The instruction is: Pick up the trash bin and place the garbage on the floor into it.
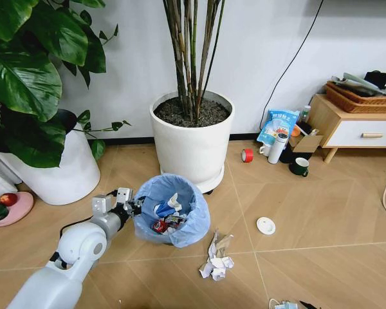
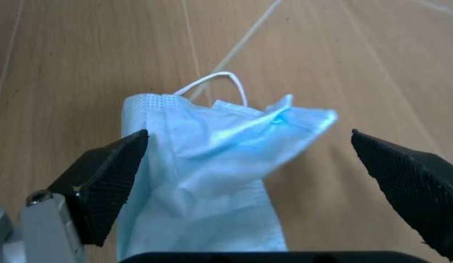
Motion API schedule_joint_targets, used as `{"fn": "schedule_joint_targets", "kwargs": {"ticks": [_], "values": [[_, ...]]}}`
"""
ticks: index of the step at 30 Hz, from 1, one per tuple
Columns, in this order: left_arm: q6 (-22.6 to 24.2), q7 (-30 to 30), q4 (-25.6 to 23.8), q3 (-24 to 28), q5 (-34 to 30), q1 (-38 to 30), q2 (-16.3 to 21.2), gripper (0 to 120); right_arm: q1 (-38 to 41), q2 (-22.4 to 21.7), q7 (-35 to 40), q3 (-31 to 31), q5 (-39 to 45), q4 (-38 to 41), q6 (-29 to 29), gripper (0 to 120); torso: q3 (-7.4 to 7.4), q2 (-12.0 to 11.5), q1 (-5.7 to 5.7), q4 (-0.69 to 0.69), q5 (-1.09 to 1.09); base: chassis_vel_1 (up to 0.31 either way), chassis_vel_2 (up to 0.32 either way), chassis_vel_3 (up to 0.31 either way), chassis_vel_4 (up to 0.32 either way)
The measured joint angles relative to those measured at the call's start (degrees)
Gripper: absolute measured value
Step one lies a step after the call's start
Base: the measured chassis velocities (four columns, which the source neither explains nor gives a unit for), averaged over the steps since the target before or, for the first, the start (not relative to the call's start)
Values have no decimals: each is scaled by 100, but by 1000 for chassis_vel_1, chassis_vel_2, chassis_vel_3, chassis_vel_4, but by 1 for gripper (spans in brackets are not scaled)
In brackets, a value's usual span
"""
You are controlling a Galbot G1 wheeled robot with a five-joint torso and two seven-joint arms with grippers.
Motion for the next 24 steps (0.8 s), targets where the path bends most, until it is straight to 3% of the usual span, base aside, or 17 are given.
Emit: {"fn": "schedule_joint_targets", "kwargs": {"ticks": [3, 6, 13, 16, 19, 22, 24], "values": [[0, -12, 0, 0, 0, 0, 0, 0, 62, 21, 0, -53, -6, -52, -36, 100, 0, 0, 0, 1, 7, 0, 0, 0, 0], [0, -30, -1, 0, 0, 0, -1, 0, 205, 55, 12, -131, -16, -191, -95, 97, 0, 0, 0, 1, -2, 0, 0, 0, 0], [0, -85, -48, -6, -10, 2, 1, 0, 466, 105, 49, -180, -74, -487, -53, 73, 0, 0, 0, 0, -2, 0, 0, 0, 0], [-1, -112, -82, -17, -22, 20, 20, 0, 555, 139, 59, -195, -75, -571, -42, 57, 0, 0, 0, 0, -4, 0, 0, 0, 0], [-1, -125, -98, -19, -34, 31, 34, 0, 594, 168, 59, -198, -80, -613, -39, 50, -1, 1, 0, 0, -2, 0, 0, 0, 0], [-2, -145, -108, -21, -45, 37, 45, 0, 626, 237, 59, -191, -83, -633, -37, 34, -1, 1, 0, 0, 0, 0, 0, 0, 0], [-2, -151, -109, -21, -45, 38, 47, 0, 626, 249, 59, -192, -83, -633, -36, 32, -1, 1, 0, 0, 0, 0, 0, 0, 0]]}}
